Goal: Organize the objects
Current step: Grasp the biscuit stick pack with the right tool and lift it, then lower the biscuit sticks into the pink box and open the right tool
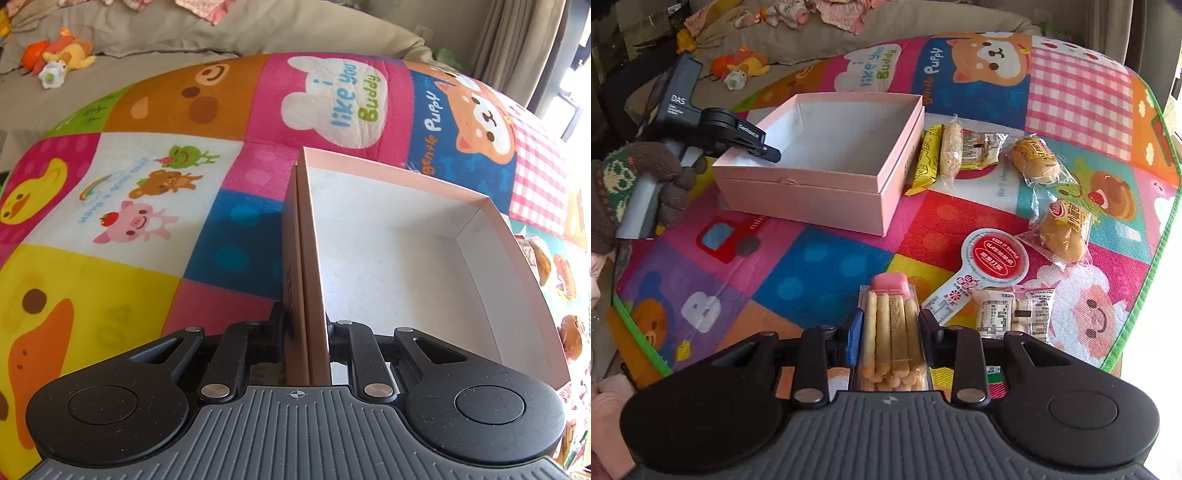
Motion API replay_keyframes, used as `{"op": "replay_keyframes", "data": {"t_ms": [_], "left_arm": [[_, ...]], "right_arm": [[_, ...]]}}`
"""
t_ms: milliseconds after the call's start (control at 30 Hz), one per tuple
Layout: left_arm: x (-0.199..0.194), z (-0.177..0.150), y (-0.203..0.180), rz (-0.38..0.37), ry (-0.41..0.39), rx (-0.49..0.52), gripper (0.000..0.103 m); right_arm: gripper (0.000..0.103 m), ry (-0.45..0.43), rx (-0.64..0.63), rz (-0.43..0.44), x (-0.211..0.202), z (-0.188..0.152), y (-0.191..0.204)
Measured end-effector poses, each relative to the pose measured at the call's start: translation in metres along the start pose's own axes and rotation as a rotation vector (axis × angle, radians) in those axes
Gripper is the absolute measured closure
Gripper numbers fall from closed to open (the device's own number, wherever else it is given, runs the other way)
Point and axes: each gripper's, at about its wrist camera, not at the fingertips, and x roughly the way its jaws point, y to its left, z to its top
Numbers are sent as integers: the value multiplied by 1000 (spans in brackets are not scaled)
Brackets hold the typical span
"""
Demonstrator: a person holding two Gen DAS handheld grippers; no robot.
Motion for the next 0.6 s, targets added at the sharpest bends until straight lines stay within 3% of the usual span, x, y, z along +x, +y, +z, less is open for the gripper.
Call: {"op": "replay_keyframes", "data": {"t_ms": [133, 267, 333, 367, 500, 600], "left_arm": [[0, -1, 1, -9, -2, -1, 85], [0, 0, 2, -15, -1, -2, 84], [0, 0, 2, -17, -1, 0, 84], [0, 0, 3, -19, 0, 0, 84], [0, 0, 3, -27, 7, -4, 84], [0, 0, 4, -30, 8, -1, 84]], "right_arm": [[72, -49, 9, 80, -25, 12, 16], [72, -129, -18, 124, -39, 47, 30], [96, -178, -27, 136, -41, 72, 35], [102, -198, -27, 141, -41, 86, 37], [102, -281, -23, 147, -31, 142, 49], [101, -299, -44, 146, -24, 166, 58]]}}
